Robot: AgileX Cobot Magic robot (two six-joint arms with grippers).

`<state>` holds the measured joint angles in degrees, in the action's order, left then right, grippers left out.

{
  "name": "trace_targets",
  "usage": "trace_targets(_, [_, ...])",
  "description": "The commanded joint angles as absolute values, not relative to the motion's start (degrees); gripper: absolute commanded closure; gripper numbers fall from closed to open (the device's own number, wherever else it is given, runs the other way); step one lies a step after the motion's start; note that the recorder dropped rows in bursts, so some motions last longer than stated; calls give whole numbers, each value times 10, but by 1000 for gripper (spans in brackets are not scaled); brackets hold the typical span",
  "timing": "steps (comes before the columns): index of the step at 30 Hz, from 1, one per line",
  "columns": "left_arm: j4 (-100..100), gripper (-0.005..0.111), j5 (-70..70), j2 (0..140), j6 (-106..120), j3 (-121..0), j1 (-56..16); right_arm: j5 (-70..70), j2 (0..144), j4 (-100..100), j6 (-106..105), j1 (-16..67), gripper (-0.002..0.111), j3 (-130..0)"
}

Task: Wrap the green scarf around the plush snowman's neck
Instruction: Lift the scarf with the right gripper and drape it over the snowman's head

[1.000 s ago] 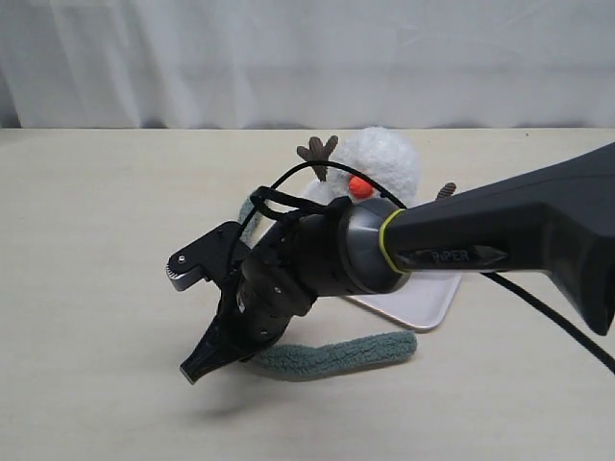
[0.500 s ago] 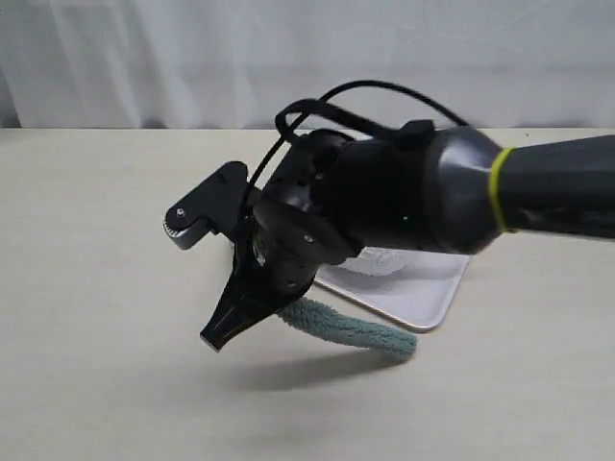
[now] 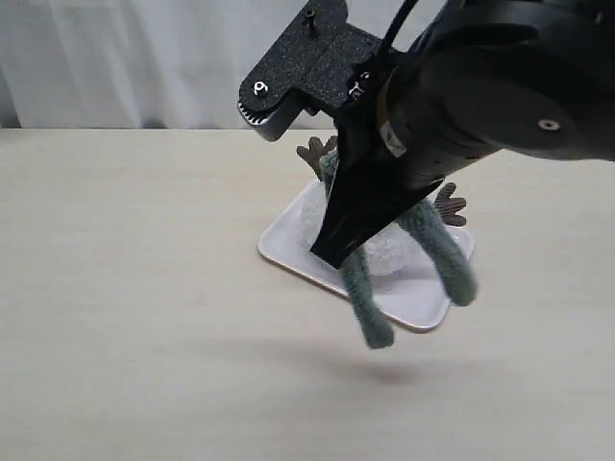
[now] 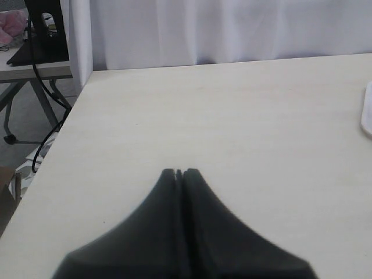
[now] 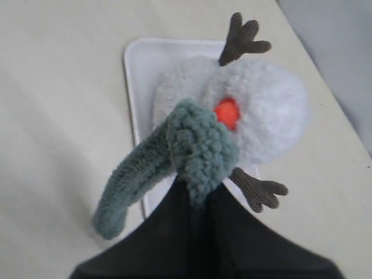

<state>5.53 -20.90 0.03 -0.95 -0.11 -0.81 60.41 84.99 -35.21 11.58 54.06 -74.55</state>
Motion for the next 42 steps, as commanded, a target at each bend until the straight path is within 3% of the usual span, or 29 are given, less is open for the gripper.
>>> trace_targets(1, [55,107,-203,0,-10,0,-8,611,856,-445,139,540,104,-746])
trace_targets(6, [55,107,-203,0,-10,0,-8,574,883,-527,236,540,104,-746])
trace_targets(12, [54,107,-204,0,-10,0,-8,416,925,-553,247,540,104,-746])
trace_targets(26, [54,107,-204,0,-10,0,-8,469,1012,-644,256,470,104,-746])
trace_targets(42, [55,107,-203,0,-10,0,-8,455,1013,-754,472,385,104,-746])
